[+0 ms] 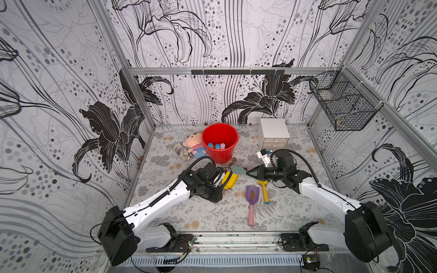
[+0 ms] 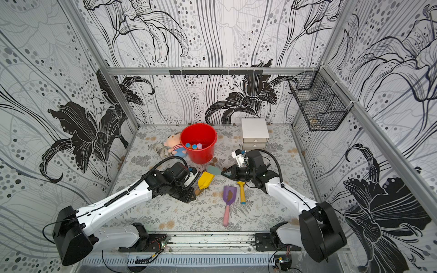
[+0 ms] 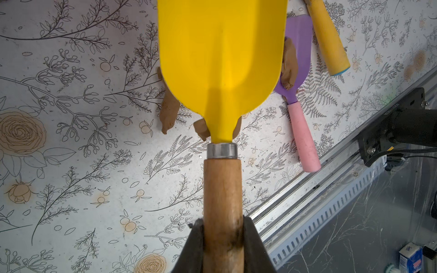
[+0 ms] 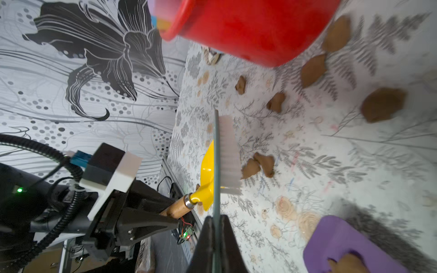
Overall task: Brush the soil off the hand trowel and place it into the bucket
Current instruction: Brush off the soil from the hand trowel.
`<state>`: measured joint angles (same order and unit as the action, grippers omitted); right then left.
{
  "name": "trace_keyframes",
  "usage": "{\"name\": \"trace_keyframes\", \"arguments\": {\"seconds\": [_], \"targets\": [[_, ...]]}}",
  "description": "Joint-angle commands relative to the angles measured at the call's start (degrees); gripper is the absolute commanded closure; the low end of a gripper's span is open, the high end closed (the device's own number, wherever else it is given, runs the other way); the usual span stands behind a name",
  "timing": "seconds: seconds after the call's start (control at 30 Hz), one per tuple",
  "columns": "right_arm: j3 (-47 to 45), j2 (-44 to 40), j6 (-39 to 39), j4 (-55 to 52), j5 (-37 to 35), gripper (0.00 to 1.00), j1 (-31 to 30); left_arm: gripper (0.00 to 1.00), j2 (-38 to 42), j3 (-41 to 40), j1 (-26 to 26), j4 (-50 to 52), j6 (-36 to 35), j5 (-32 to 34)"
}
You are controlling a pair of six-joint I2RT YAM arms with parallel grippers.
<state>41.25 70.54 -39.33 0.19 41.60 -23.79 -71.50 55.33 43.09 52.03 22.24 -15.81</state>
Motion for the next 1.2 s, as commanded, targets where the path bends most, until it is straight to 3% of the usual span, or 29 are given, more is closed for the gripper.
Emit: {"name": "trace_keyframes", "arguments": {"seconds": [0.0,0.17,0.33,0.47,0.57,0.7,0.87,0.97,1.03,1.17], "targets": [[0.26,-5.39,0.9,-4.42,1.04,1.0,0.05,1.0,-0.54,1.25,-0.96,-2.72,-1.29,-0.66],[-3.64,-7.95,-3.82,0.4,-1.54,1.0,-4.97,1.0,-0.9,2.48,-1.56,-2.3,-1.57,-1.41],[-3.43,-1.93,-6.1,6.87,-2.76,1.0,-11.07,1.0,0.31,2.14,-1.61,-2.63,-1.65,-2.03],[-1.86,3.35,-4.49,7.67,-1.27,1.0,-11.26,1.0,0.94,1.58,-1.58,-2.59,-1.89,-2.03],[0.8,4.45,0.14,2.49,0.69,1.0,-6.75,1.0,1.41,1.78,-1.63,-1.55,-1.63,-1.7],[1.88,-0.81,2.71,-2.24,3.59,1.0,2.55,1.0,2.24,2.89,-2.6,1.13,-1.35,-1.1],[3.36,-10.96,13.63,-12.49,-5.06,1.0,0.41,1.0,4.11,4.54,-6.71,3.21,1.5,-8.39],[4.48,-16.13,28.01,-21.18,-22.0,1.0,-9.02,1.0,4.71,7.52,-8.71,7.08,4.18,-12.31],[2.52,-19.04,35.39,-21.1,-31.66,1.0,-16.49,1.0,4.78,9.65,-10.2,11.46,6.11,-13.47],[-3.67,-23.1,47.73,-14.28,-40.32,1.0,-28.17,1.0,6.71,12.41,-12.57,16.77,11.25,-16.77]]}}
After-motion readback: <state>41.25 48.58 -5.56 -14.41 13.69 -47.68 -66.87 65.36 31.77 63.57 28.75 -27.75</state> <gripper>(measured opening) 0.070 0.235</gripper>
